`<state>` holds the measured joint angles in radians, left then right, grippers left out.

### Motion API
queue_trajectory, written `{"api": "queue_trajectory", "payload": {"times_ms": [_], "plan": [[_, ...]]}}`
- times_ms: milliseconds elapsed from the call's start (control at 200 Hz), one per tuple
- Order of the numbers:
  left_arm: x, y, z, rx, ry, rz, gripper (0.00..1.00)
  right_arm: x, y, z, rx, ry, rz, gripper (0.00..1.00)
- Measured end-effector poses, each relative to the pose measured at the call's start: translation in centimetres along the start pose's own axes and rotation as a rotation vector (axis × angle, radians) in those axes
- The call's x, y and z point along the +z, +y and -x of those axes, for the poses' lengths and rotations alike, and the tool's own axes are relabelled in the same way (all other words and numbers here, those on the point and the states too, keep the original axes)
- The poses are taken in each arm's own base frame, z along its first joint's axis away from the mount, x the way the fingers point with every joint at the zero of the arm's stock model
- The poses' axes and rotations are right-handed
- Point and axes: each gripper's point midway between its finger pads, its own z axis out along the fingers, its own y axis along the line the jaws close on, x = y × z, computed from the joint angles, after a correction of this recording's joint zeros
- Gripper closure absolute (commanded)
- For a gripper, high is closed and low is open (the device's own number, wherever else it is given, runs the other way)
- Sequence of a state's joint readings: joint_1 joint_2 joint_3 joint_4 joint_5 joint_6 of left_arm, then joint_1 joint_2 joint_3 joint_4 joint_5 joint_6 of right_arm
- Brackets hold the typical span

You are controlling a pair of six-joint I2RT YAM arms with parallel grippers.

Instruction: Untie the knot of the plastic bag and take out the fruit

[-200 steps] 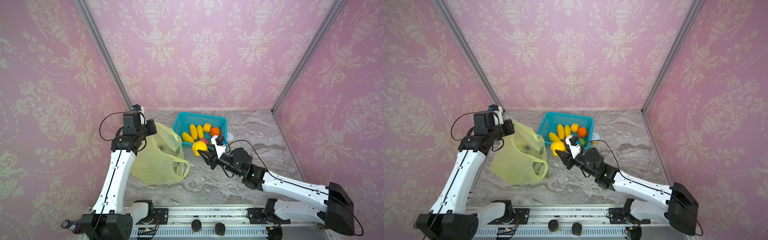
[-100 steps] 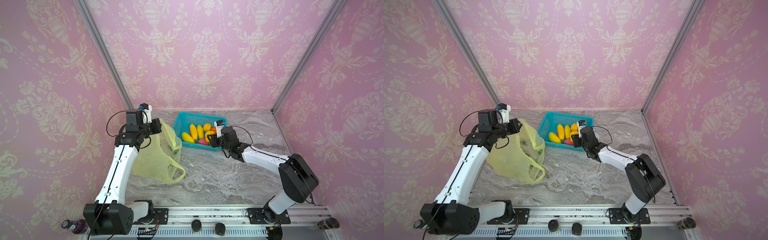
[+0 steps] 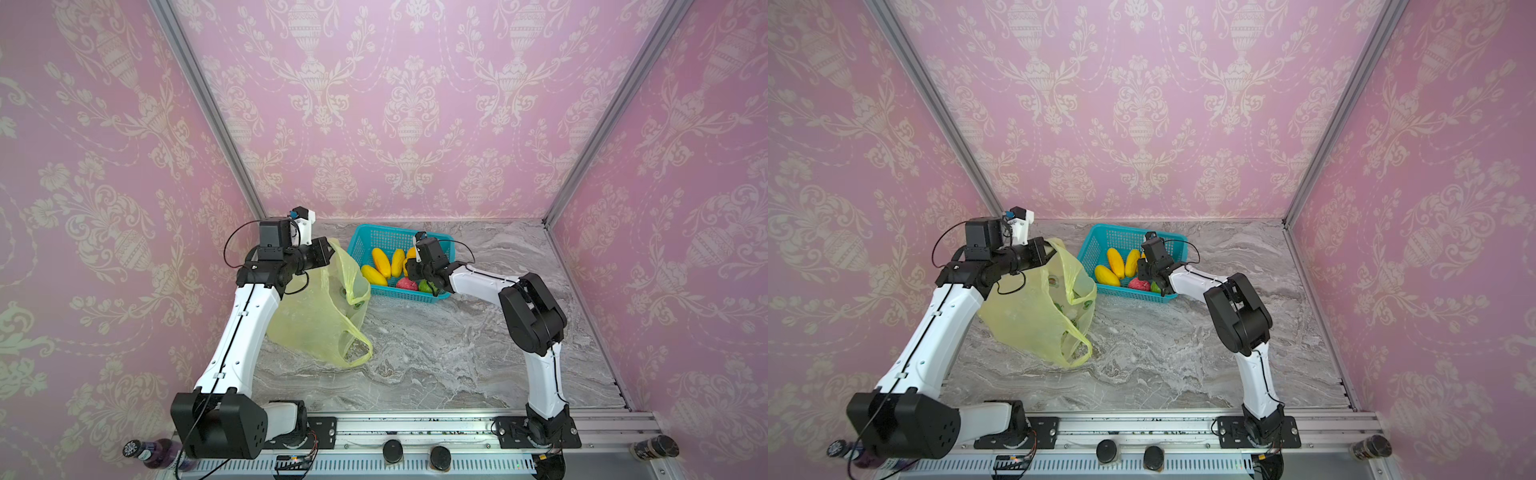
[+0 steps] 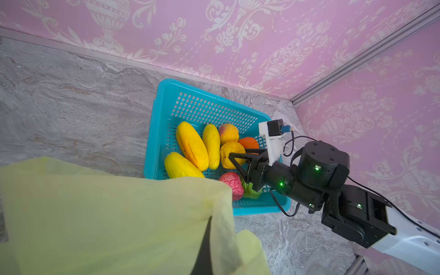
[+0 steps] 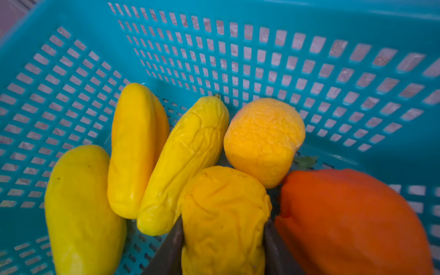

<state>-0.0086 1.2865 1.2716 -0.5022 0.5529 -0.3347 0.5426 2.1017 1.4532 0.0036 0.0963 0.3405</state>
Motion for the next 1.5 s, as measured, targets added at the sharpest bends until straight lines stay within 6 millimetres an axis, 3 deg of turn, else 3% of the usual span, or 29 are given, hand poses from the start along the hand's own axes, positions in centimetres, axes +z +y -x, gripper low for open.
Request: {"api": "queue_trajectory", "payload": {"times_ms": [270, 405, 560, 650, 766, 776, 791, 801, 1016, 1106, 1211, 1361, 1501], "plan": [[0.2, -2.1, 0.0, 0.019, 0.006, -0.1, 1.0, 0.5, 0.2, 0.0, -0.008, 0.016, -0.001, 0.37], [0.3, -2.6, -0.3, 0.015, 0.014, -0.136, 1.0, -0.8, -0.1, -0.3, -0.005, 0.004, 0.002, 0.22], [0.2, -2.6, -0.3, 0.024, 0.01, -0.131, 1.0, -5.2, -0.1, 1.0, 0.002, -0.053, 0.022, 0.16], [0.4, -1.8, -0.4, 0.032, 0.01, -0.084, 0.84, -8.6, 0.3, 3.0, 0.009, -0.128, 0.052, 0.13], [1.0, -0.5, -0.9, 0.042, 0.032, -0.032, 0.46, -13.2, 0.4, 4.9, 0.019, -0.223, 0.08, 0.08], [1.1, -0.4, -0.9, 0.038, 0.034, -0.028, 0.39, -13.5, 0.5, 4.9, 0.019, -0.227, 0.085, 0.08], [1.2, -0.2, -1.0, 0.042, 0.038, -0.023, 0.1, -14.1, 0.5, 5.0, 0.02, -0.236, 0.086, 0.08], [1.3, -0.1, -1.1, 0.039, 0.042, -0.019, 0.03, -14.4, 0.5, 5.0, 0.02, -0.241, 0.087, 0.08], [1.1, 1.9, -1.1, 0.052, 0.047, 0.103, 0.01, -20.7, -0.8, 5.6, 0.036, -0.331, 0.078, 0.0], [-0.7, 3.9, 0.2, 0.058, -0.017, 0.272, 0.01, -23.6, -1.8, 5.8, 0.051, -0.364, 0.057, 0.0], [-5.1, 5.3, 2.1, 0.062, -0.152, 0.462, 0.01, -27.3, -3.2, 6.7, 0.082, -0.419, 0.027, 0.0], [-12.0, 3.9, 4.2, 0.042, -0.365, 0.56, 0.01, -32.2, -5.2, 7.1, 0.158, -0.51, -0.011, 0.0], [-16.2, 2.9, 4.4, -0.003, -0.469, 0.592, 0.01, -34.8, -6.9, 6.6, 0.228, -0.539, -0.056, 0.0]]}}
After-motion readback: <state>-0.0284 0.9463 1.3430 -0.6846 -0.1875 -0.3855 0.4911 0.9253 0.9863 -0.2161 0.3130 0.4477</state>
